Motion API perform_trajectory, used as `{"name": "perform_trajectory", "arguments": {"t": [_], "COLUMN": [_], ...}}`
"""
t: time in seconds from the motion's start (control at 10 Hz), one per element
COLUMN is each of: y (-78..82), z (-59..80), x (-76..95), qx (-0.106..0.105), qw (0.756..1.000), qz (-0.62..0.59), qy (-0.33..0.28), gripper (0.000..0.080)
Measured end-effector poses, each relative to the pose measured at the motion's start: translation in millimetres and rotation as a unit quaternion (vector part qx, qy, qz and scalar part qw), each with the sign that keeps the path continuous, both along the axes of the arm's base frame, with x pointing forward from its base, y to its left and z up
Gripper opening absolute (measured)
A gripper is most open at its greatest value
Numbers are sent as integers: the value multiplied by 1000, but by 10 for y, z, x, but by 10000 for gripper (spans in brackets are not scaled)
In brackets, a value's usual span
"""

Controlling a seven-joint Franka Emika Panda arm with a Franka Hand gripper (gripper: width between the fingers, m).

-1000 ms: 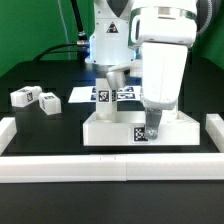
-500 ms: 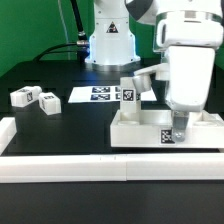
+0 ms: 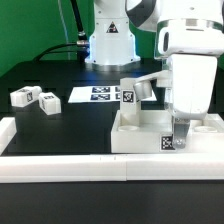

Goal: Assemble square table

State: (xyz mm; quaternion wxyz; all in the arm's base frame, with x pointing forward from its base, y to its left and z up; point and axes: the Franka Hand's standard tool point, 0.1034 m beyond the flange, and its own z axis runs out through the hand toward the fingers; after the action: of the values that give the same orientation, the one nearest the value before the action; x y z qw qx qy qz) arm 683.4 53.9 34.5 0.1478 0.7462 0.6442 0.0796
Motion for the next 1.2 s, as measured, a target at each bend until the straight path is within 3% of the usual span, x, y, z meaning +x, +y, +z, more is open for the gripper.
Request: {"name": "perform_trajectory", "arguments": {"t": [0.2, 0.3, 0.4, 0.5, 0.6, 0.7, 1.2], "y": [-7, -9, -12, -15, -17, -19, -52], "z": [-2, -3, -3, -3, -3, -4, 38], "x": [0, -1, -1, -1, 0, 0, 17], "qx": [0, 0, 0, 0, 0, 0, -1], "qw": [1000, 1000, 1000, 1000, 1000, 1000, 1000], "qz": [-1, -1, -1, -1, -2, -2, -4], "qy": [0, 0, 0, 0, 0, 0, -1], "gripper": [446, 446, 572, 572, 635, 645, 649]}}
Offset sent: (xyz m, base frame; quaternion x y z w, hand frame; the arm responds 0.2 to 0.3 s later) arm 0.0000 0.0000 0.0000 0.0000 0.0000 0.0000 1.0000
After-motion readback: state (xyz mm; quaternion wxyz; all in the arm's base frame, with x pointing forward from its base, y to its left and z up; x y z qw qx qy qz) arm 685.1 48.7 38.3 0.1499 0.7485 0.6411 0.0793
